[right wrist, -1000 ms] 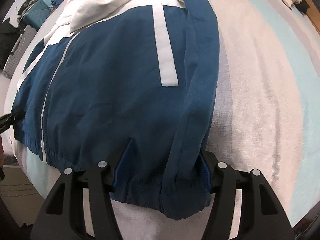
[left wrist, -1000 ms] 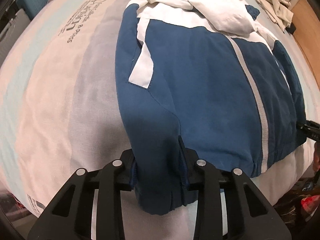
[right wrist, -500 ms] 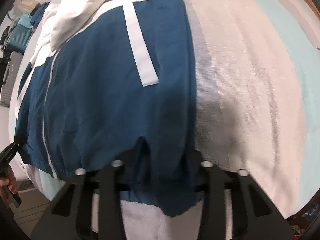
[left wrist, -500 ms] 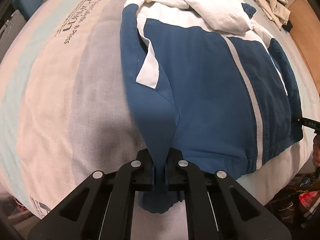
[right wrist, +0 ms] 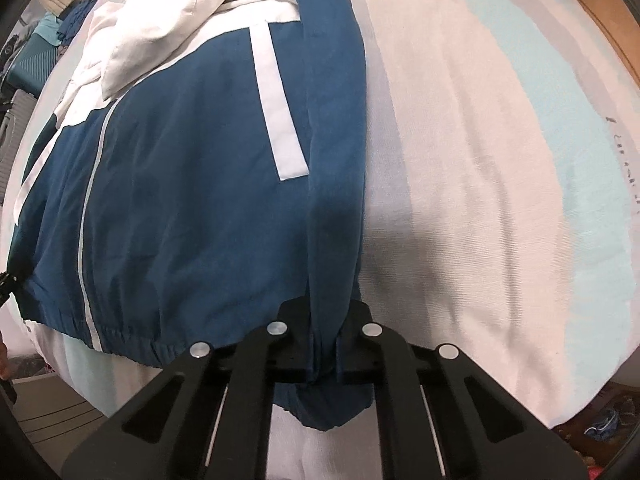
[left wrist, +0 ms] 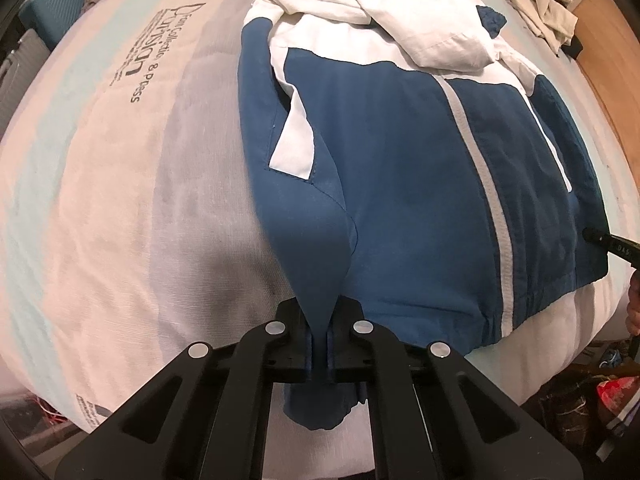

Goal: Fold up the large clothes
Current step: 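Lift the navy hem with both tools and fold it toward the hood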

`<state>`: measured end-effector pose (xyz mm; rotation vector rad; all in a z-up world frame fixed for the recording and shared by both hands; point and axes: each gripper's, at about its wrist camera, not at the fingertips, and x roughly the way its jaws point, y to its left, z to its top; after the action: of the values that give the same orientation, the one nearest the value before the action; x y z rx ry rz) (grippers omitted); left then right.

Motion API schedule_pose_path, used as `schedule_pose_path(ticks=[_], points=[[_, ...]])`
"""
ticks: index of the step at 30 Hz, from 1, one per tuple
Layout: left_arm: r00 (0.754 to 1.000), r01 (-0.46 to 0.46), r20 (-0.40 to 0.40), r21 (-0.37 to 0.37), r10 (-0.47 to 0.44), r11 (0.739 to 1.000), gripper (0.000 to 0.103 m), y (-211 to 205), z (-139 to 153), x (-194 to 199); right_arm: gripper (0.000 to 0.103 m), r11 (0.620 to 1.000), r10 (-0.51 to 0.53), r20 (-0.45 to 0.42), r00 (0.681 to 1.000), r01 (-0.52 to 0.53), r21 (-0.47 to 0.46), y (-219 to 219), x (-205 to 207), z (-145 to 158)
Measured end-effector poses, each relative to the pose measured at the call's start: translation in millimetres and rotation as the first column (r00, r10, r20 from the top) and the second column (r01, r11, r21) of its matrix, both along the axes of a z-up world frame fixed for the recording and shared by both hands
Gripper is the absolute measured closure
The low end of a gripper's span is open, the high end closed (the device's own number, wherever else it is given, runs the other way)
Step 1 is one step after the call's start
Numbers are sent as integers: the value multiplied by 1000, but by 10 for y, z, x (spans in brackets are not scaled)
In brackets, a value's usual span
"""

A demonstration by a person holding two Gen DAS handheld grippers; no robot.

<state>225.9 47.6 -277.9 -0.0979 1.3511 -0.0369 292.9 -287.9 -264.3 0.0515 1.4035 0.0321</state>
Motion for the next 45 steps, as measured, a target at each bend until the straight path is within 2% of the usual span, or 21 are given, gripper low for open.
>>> schedule_pose_path(ticks=[9, 14, 16, 21, 32, 38, 45], points=[[1000, 22, 12, 10, -22, 1000, 101, 11, 217, 31, 98, 999, 35, 19, 999, -35, -37, 45, -46, 359], [1000, 17, 1, 8, -17, 1000, 101, 79, 255, 12, 98, 999, 13, 8, 1000, -13, -51, 61, -25, 452], [999, 35, 30, 20, -36, 999, 101, 84, 308, 29, 98, 999, 8, 9, 1000, -7, -53, 29, -3, 515], [998, 48, 26, 40, -49, 998, 101, 103, 403, 79, 98, 998, 24, 10, 1000, -24, -60, -9, 51, 610], [997, 68, -31, 76, -66, 995, 101, 70, 739, 247, 98, 997, 57, -94, 994, -52, 55, -168, 338, 894], [994, 105, -35, 132, -101, 986, 101, -8, 911, 341, 98, 989, 143, -85, 986, -141, 32, -124, 448, 1063], [994, 91, -68, 154, -81, 984, 101, -24, 937, 522, 98, 986, 165, -61, 984, -164, 18, -81, 658, 1129]])
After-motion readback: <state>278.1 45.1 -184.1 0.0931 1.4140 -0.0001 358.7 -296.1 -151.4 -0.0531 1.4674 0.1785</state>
